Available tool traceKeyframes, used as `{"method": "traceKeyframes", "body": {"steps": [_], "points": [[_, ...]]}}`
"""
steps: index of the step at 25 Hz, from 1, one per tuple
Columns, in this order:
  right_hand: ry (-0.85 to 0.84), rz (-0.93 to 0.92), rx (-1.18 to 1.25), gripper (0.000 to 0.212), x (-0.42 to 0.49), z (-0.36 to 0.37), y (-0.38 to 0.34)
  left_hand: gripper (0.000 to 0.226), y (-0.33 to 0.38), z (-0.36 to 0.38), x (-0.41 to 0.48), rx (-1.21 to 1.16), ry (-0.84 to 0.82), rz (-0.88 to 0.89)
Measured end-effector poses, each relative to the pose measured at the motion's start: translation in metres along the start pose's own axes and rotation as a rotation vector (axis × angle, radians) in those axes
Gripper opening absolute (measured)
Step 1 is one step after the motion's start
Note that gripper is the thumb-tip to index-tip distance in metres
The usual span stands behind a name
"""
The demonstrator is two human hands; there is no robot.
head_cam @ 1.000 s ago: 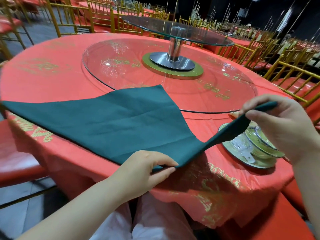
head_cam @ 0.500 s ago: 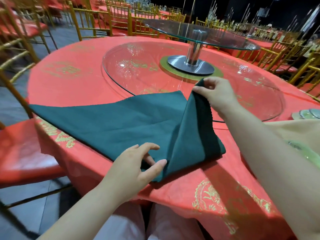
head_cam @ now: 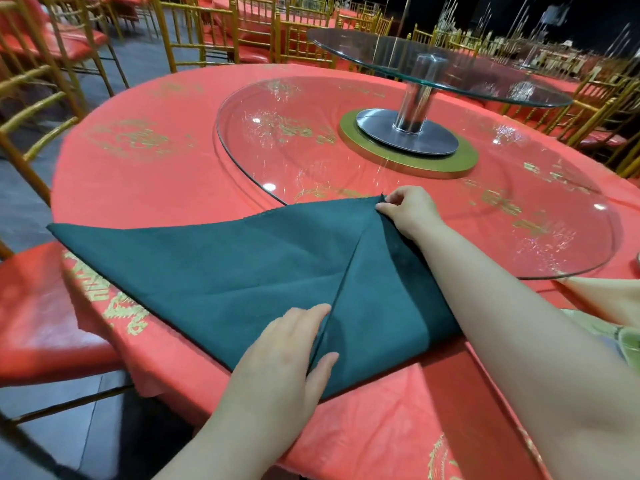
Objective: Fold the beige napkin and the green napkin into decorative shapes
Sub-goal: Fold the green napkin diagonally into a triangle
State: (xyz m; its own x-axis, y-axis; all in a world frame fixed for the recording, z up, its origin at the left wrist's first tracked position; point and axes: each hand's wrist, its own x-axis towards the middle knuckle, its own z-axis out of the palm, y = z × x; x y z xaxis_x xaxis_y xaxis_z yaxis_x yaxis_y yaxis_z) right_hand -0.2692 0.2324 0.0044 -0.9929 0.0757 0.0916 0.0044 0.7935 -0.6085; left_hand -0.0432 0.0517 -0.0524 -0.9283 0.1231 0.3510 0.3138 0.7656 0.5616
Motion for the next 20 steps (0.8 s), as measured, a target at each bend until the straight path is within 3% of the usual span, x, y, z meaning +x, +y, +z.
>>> {"method": "traceKeyframes", "body": {"steps": [10, 20], "points": [[0.032, 0.071, -0.016, 0.019, 0.0024, -0.0038, 0.0009, 0.039, -0.0035, 0.0046, -0.0052, 0.082, 0.055, 0.055], [0.006, 0.125, -0.086, 0.026, 0.0108, -0.0045, 0.0026, 0.045, -0.0050, 0.0118, -0.0015, 0.311, -0.074, 0.185]]}}
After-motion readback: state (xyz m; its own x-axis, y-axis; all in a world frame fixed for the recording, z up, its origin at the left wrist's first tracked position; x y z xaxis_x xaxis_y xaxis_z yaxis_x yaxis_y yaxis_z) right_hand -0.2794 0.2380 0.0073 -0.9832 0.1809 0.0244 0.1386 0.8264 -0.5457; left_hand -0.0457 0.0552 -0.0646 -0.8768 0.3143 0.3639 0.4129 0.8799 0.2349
